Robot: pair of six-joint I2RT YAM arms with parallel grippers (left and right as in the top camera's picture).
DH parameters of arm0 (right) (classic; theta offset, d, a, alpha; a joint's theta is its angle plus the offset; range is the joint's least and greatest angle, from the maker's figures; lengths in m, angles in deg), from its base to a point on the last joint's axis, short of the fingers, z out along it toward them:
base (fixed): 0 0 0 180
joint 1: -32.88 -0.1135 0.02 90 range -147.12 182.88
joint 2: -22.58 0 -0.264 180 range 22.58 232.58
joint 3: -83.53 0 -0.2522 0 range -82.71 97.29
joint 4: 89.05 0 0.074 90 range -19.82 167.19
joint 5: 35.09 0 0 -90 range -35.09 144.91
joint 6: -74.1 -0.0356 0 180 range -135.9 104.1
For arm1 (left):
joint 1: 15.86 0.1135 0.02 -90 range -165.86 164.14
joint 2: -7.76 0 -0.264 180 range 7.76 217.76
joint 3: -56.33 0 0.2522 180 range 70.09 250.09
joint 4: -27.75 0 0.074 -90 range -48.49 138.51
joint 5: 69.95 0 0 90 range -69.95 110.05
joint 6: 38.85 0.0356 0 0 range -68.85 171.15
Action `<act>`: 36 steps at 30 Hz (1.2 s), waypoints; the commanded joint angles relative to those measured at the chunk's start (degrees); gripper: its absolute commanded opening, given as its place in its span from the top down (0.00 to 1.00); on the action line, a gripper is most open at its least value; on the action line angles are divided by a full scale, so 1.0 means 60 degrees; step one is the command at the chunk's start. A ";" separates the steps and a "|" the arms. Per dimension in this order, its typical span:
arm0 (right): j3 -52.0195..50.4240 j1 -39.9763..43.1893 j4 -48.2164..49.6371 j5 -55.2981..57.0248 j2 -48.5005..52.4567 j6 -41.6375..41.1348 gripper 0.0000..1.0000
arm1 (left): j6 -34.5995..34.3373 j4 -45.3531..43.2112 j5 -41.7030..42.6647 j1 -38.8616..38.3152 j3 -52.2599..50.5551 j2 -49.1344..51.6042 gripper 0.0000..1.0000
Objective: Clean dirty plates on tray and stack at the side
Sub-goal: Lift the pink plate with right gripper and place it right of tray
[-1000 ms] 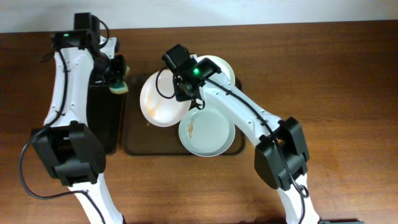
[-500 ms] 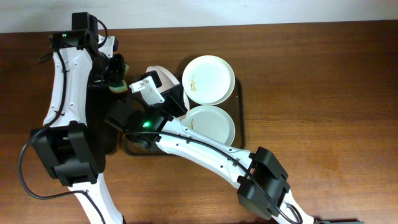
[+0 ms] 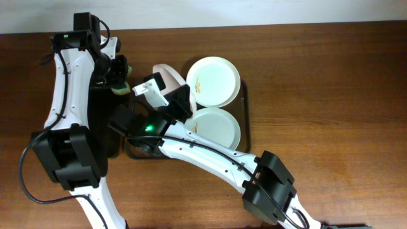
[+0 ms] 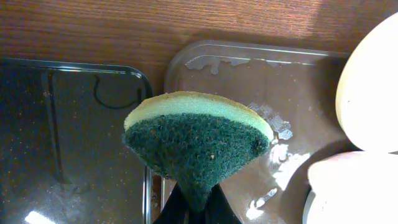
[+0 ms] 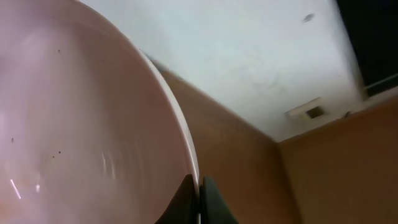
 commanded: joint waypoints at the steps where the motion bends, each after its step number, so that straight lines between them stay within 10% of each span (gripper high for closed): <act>1: 0.0178 0.0299 -0.0219 -0.2437 -0.0780 -0.0528 0.96 | -0.0055 -0.0015 0.0171 -0.0011 0.0113 0.0033 0.99; 11: 0.0171 0.6342 -0.1963 -1.0513 -0.3763 -0.0681 0.96 | -0.0055 -0.0007 0.0171 -0.0011 0.0113 0.0033 0.99; 18: -0.2277 1.0160 -0.1647 -1.0633 -0.3421 -0.0692 0.96 | -0.0055 -0.0022 0.0164 -0.0098 0.0113 0.0033 0.99; 27: -0.7413 1.1657 0.2867 -1.0499 -0.3421 -0.0688 0.94 | -0.0055 -0.0018 0.0138 -0.0098 0.0113 0.0033 0.99; 29: -0.7508 1.1708 0.2987 -1.0338 -0.3421 -0.0685 0.74 | -0.0055 -0.0015 0.0138 -0.0098 0.0113 0.0033 0.99; 31: -0.7333 1.1774 0.2830 -1.0426 -0.3428 -0.0685 0.28 | -0.0055 -0.0018 0.0138 -0.0098 0.0113 0.0033 0.99; 36: -0.4368 1.1114 0.0120 -1.2677 -0.3650 -0.0018 0.22 | -0.0055 -0.0018 0.0138 -0.0098 0.0113 0.0033 0.99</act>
